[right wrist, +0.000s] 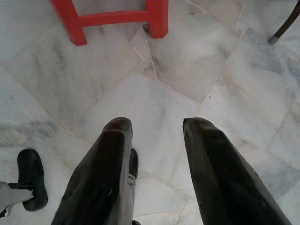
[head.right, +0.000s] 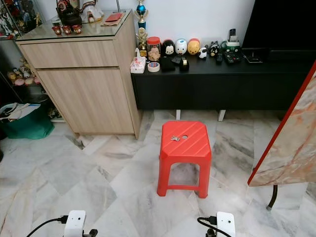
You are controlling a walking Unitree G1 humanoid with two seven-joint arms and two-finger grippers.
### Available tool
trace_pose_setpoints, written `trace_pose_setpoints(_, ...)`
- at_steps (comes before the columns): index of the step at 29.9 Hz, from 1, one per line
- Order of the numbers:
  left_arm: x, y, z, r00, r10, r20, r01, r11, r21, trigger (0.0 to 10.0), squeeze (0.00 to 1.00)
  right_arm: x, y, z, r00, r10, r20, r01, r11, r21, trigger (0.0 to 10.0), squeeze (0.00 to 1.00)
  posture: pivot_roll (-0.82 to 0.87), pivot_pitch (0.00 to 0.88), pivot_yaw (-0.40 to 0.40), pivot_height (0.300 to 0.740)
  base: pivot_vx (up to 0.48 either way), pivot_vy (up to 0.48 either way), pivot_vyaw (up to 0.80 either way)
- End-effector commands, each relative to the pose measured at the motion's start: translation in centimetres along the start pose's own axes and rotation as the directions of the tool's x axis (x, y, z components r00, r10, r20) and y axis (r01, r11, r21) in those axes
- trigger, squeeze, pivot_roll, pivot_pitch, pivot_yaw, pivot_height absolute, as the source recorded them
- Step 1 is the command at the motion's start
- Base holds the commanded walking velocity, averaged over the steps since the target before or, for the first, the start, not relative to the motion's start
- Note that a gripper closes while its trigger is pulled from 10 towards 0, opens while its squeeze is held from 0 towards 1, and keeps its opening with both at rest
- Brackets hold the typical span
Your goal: Hang keys on a hook
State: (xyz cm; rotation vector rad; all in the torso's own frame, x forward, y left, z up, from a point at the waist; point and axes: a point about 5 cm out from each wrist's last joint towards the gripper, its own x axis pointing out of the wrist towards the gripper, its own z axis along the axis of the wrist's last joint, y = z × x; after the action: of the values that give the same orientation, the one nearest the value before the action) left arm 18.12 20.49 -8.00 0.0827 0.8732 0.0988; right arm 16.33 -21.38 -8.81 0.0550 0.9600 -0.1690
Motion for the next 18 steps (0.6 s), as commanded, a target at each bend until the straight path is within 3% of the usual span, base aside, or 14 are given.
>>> trace_pose_setpoints(1, 0.47, -0.42, 0.78, 0.995, -0.05, -0.086, 0.055, 0.997, 0.056, 10.0, 0.0, 0.03, -2.35, 0.79, 0.998, -0.04, -0.053, 0.045, 0.994, 0.099, 10.0, 0.0, -0.04, 0.0, 0.057, 0.74, 0.0, 0.0, 0.0)
trace_pose_setpoints(18, 0.47, -0.42, 0.78, 0.995, -0.05, -0.086, 0.055, 0.997, 0.056, 10.0, 0.0, 0.03, -2.35, 0.79, 0.998, -0.04, -0.053, 0.045, 0.994, 0.099, 10.0, 0.0, -0.04, 0.0, 0.057, 0.74, 0.0, 0.0, 0.0)
